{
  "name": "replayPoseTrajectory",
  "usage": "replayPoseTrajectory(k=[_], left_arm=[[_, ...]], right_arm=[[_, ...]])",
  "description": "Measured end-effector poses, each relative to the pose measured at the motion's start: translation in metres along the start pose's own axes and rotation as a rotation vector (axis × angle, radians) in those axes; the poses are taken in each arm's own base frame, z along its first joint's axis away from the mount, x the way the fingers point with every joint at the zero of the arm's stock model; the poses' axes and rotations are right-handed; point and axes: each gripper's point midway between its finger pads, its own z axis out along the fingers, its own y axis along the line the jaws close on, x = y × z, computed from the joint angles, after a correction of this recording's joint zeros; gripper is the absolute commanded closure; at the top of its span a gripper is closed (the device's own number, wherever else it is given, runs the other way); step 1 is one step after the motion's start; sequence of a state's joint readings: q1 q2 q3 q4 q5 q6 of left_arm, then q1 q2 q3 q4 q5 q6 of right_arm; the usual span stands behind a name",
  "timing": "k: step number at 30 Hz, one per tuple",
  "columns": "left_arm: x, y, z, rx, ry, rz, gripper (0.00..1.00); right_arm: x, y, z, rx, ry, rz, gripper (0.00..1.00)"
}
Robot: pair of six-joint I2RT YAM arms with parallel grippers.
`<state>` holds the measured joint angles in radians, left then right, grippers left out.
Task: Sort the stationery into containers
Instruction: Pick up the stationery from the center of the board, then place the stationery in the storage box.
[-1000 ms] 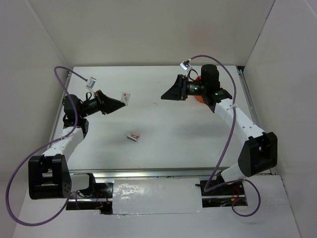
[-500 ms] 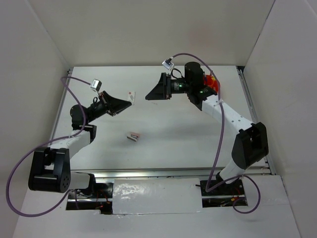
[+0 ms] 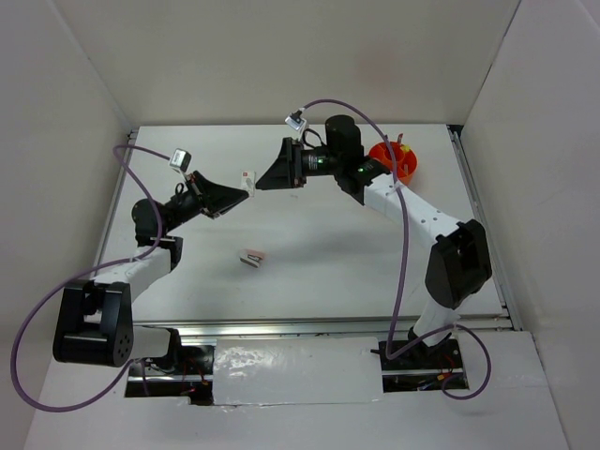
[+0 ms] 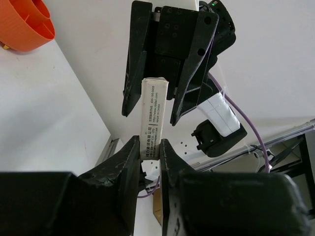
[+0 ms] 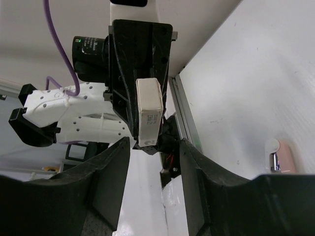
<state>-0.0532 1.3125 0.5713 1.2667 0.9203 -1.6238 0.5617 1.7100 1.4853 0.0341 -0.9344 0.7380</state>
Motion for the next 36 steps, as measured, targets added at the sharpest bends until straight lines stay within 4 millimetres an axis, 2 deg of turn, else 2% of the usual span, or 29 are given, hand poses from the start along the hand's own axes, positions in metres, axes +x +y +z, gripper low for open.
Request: replayPoseTrajectory(k=[9,12,15,16,18,20,21,23,25,26,29,33,36], left_arm=[[0.003,-0.001,0.002,0.005,0.010,-0.005,1.00],[0.003,-0.001,0.002,0.005,0.010,-0.005,1.00],[0.003,-0.001,0.002,0.005,0.010,-0.004,1.00],[0.003,-0.001,0.002,0.005,0.011,-0.003,1.00],[0.003,-0.001,0.002,0.006,0.010,0.001,0.97],[0.004,-0.002,0.002,0.009,0.011,0.012,0.86],[0.004,-0.001,0.002,0.008,0.012,0.022,0.65],[0.005,0.000,0.001,-0.002,0.017,0.035,0.45],[0.007,0.005,0.001,-0.026,0.041,0.061,0.16],[0.007,0.007,0.002,-0.048,0.055,0.073,0.11],[-0.003,0.017,0.006,-0.149,0.099,0.173,0.10],[-0.036,0.020,0.010,-0.313,0.104,0.442,0.10],[-0.047,0.025,0.002,-0.422,0.138,0.598,0.10]], right_arm=[[-0.002,0.000,0.008,-0.014,0.008,-0.004,0.49],[0.002,0.003,0.013,-0.031,0.026,-0.003,0.55],[0.008,0.005,0.017,-0.042,0.043,0.005,0.71],[0.008,0.005,0.017,-0.045,0.045,0.005,0.80],[0.008,0.006,0.017,-0.049,0.047,0.008,0.88],[0.008,0.007,0.017,-0.051,0.048,0.010,0.95],[0.008,0.006,0.017,-0.050,0.047,0.007,0.97],[0.007,0.004,0.015,-0.047,0.047,-0.001,0.99],[0.006,-0.002,0.010,-0.031,0.045,-0.017,1.00],[0.004,-0.007,0.005,-0.012,0.040,-0.033,1.00],[-0.010,-0.035,-0.024,0.119,-0.005,-0.094,1.00],[-0.036,-0.080,-0.090,0.412,-0.079,-0.278,1.00],[-0.047,-0.110,-0.141,0.654,-0.061,-0.461,1.00]])
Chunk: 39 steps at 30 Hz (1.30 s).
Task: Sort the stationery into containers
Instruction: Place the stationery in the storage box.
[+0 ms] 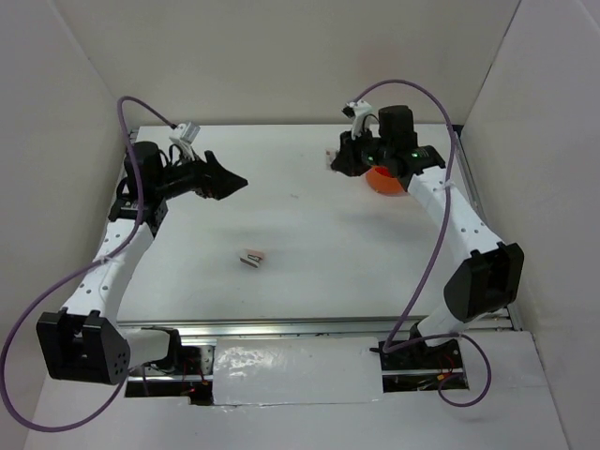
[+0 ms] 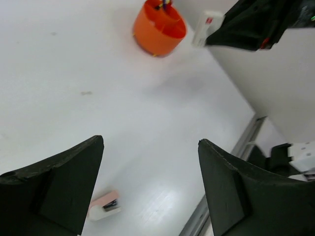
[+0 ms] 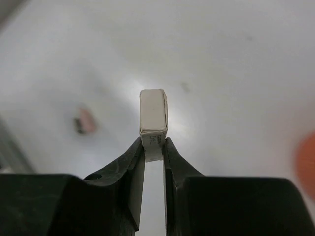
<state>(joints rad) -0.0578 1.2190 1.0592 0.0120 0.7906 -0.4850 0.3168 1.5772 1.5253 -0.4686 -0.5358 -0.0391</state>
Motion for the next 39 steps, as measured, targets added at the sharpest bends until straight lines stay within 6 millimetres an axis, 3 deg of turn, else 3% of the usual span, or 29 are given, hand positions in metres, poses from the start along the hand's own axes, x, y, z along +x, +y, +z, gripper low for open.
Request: replayPoseTrajectory(k=[4,9,14,26,39], left_arm=[[0.016,0.020,-0.004,-0.091,0.089,0.071,0.10],[0.045,0.042,-0.004,-0.148,0.200,0.054,0.06],[0.060,0.052,-0.004,-0.164,0.263,0.035,0.05],[0.060,0.052,-0.005,-0.165,0.269,0.037,0.05],[0.061,0.052,-0.004,-0.160,0.272,0.032,0.07]], right_arm=[[0.020,-0.066,-0.023,0.228,0.113,-0.242,1.00],[0.059,-0.138,-0.037,0.381,0.341,-0.415,1.00],[0.086,-0.188,-0.041,0.445,0.509,-0.510,1.00],[0.100,-0.223,-0.045,0.495,0.655,-0.654,0.97],[0.092,-0.243,-0.044,0.540,0.705,-0.755,0.89]])
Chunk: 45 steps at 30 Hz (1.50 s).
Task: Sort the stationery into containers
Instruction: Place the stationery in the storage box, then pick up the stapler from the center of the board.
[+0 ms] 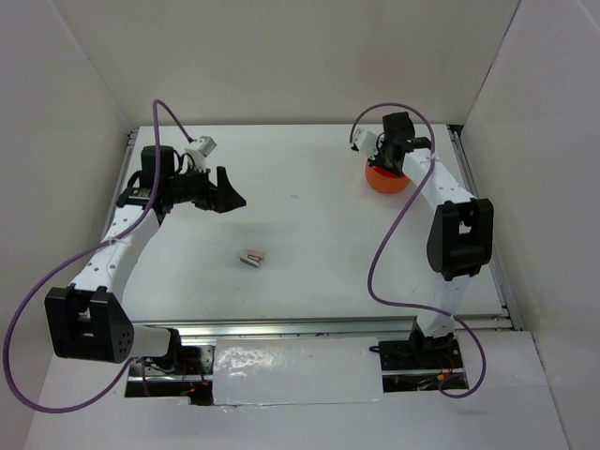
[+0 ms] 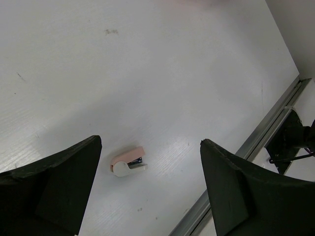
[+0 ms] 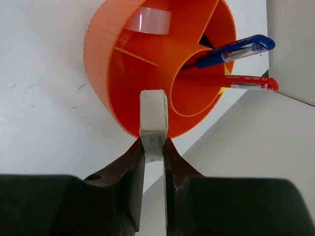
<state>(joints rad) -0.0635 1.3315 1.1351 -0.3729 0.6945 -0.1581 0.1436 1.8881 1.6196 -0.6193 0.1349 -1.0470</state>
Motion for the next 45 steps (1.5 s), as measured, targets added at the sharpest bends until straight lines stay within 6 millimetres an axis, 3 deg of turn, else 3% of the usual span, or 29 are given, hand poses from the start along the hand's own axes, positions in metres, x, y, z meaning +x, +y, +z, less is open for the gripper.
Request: replayPoseTrajectory(k=[10,20,24,30,33,37,42,45], left_arm=[[0.004,0.002,0.003,0.007,0.001,-0.002,0.07],[0.006,0.002,0.003,0.008,0.005,-0.001,0.06],[0.006,0.002,0.003,0.007,0.007,0.007,0.07],[0.014,0.001,0.003,0.023,0.037,0.086,0.17],[0.027,-0.008,0.010,0.067,0.118,0.231,0.19],[0.061,-0.010,0.027,0.124,0.273,0.457,0.16],[0.111,0.022,0.037,0.145,0.464,0.605,0.18],[0.125,0.036,0.041,0.157,0.515,0.654,0.20]], right_arm=[[0.003,-0.001,0.011,0.011,0.028,-0.035,0.82],[-0.005,0.000,0.011,0.022,0.025,-0.057,0.60],[-0.006,-0.001,0.010,0.031,0.027,-0.058,0.60],[-0.013,0.003,0.006,0.023,0.010,-0.040,0.64],[-0.030,0.006,-0.013,-0.004,-0.056,0.019,0.64],[-0.065,-0.006,-0.066,-0.016,-0.234,0.185,0.63],[-0.095,-0.001,-0.146,-0.087,-0.467,0.392,0.63],[-0.101,0.025,-0.175,-0.201,-0.554,0.502,0.63]])
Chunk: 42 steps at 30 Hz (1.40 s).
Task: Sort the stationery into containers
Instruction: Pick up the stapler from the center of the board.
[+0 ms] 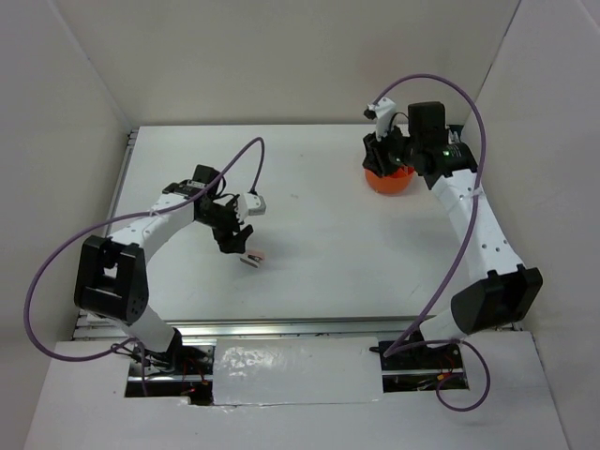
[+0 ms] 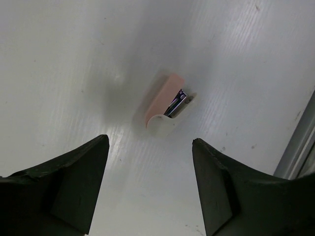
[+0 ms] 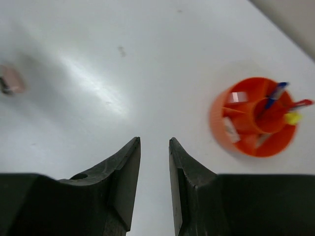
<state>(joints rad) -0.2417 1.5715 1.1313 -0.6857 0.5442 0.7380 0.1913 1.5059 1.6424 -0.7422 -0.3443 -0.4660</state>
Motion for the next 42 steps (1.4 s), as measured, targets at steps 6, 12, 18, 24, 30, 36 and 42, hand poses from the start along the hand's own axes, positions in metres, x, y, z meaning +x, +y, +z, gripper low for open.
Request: replayPoseTrajectory(k=[6,12,18,24,30,36,42], left_arm=[[0.012,0.001,0.011,0.048,0.028,0.115,0.23],[0.022,-0.005,0.019,0.071,0.027,0.132,0.39],[0.017,-0.020,0.017,0.096,-0.050,0.227,0.45],[0.018,-0.046,0.014,0.140,-0.099,0.385,0.50],[0.016,-0.054,0.026,0.156,-0.097,0.483,0.53],[0.015,-0.052,0.039,0.147,-0.076,0.526,0.53],[0.017,-0.042,0.050,0.119,-0.044,0.533,0.55]], right_arm=[[0.034,0.049,0.001,-0.177,0.044,0.208,0.63],[0.059,0.073,0.005,-0.270,0.104,0.324,0.64],[0.061,0.080,-0.001,-0.294,0.098,0.357,0.64],[0.061,0.080,-0.002,-0.300,0.096,0.382,0.64],[0.066,0.084,-0.001,-0.311,0.108,0.411,0.64],[0.073,0.086,0.000,-0.319,0.123,0.424,0.64],[0.073,0.085,0.000,-0.318,0.120,0.429,0.64]])
